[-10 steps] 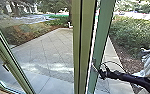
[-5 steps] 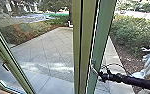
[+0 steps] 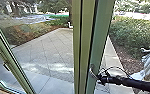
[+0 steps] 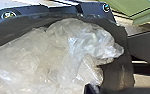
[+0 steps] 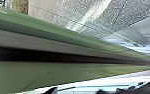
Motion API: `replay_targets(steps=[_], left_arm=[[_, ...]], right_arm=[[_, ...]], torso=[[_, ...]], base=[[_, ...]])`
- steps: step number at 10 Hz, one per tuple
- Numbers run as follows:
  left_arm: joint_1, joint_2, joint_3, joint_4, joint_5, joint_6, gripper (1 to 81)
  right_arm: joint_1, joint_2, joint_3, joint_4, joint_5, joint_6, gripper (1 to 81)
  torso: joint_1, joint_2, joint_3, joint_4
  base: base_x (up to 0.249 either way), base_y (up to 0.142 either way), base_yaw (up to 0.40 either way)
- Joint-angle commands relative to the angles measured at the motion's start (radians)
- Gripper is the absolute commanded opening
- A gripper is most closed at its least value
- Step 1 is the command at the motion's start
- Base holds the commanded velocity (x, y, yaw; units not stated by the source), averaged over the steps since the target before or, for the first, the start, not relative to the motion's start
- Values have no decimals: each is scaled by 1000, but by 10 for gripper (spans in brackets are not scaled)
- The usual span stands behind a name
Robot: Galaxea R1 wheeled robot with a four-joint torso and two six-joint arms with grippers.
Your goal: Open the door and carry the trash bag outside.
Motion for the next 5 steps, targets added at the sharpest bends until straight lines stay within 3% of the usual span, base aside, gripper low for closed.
replay_targets(steps=[1,5], left_arm=[[-24,-5,19,-2,64,1,10],[-23,-6,19,-2,64,1,10]], right_arm=[[158,-113,-105,-93,-159,33,811],[181,-188,-65,-116,-161,31,811]], torso=[[0,0,0,0],[0,0,-1,1]], base=[[0,0,0],[0,0,0]])
